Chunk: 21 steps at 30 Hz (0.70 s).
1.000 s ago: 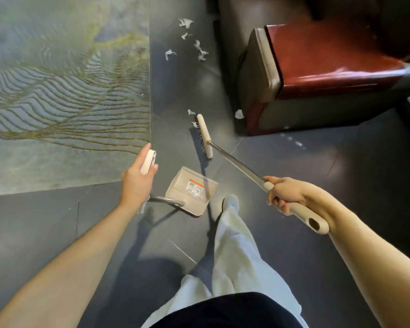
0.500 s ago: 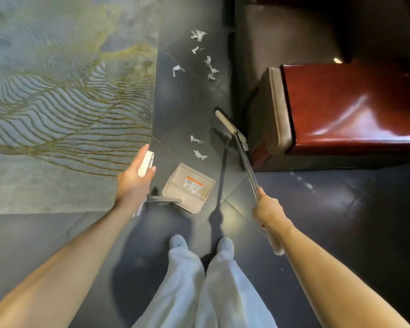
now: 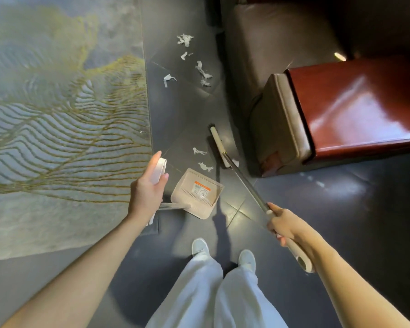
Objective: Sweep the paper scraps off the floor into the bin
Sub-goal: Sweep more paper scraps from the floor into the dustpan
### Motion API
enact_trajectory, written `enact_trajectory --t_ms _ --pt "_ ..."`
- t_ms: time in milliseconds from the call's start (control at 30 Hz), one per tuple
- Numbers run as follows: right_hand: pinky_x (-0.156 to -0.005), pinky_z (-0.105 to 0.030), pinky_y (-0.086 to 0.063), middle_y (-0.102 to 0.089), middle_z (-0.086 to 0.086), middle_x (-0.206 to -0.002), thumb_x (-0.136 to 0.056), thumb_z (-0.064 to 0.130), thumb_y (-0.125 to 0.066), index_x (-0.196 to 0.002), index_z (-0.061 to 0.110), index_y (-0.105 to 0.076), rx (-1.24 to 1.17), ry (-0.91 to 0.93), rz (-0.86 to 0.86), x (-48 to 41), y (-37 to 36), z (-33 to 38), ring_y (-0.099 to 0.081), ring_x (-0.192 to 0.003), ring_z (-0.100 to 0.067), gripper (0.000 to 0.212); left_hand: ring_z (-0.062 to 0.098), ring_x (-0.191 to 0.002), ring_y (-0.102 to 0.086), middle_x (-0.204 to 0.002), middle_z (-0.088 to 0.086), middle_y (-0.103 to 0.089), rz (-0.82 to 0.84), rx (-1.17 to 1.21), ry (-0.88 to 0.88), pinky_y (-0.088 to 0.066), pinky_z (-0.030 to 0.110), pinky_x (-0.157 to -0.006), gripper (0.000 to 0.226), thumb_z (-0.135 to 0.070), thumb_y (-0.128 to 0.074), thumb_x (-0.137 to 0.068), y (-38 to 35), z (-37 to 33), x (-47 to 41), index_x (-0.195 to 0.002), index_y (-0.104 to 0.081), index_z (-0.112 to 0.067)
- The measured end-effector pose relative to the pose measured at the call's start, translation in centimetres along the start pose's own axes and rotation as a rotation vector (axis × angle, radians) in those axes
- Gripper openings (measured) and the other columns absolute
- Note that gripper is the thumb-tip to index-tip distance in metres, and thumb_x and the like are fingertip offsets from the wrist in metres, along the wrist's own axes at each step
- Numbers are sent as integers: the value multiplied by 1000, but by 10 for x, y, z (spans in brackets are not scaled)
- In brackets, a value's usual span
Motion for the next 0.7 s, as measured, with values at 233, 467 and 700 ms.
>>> enact_trajectory --t_ms 233,467,700 --pt "-41 -25 -41 -57 -8 -69 -84 -2 -49 -152 31 -22 8 34 -47 15 31 18 -46 -38 -14 80 44 -90 -62 -125 -4 -62 42 26 -6 -55 47 -81 57 -20 -57 -92 0 -7 -13 -139 -38 -47" --pt "-47 -27 -44 -58 -8 -78 -88 -3 -45 -152 22 -25 -12 -20 -1 -19 46 36 -49 -48 -17 72 44 -89 -61 -117 7 -65 -1 -2 17 -55 46 -80 55 -22 -56 -93 -12 -13 -24 -138 -39 -47" --pt "-34 -20 -35 -49 -5 -62 -94 -2 -34 -145 28 -33 -216 -70 193 -13 20 37 -37 -40 -10 59 31 -113 -56 -132 1 -58 -78 0 8 -40 29 -98 53 -16 -58 -93 -19 -20 -29 -141 -43 -34"
Point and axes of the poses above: each hand's wrist, its own x-axis away from the middle knuckle, its own y-axis out of the back of the hand, z = x × y, the point moved 1 cm from there along -x, towards the middle knuckle
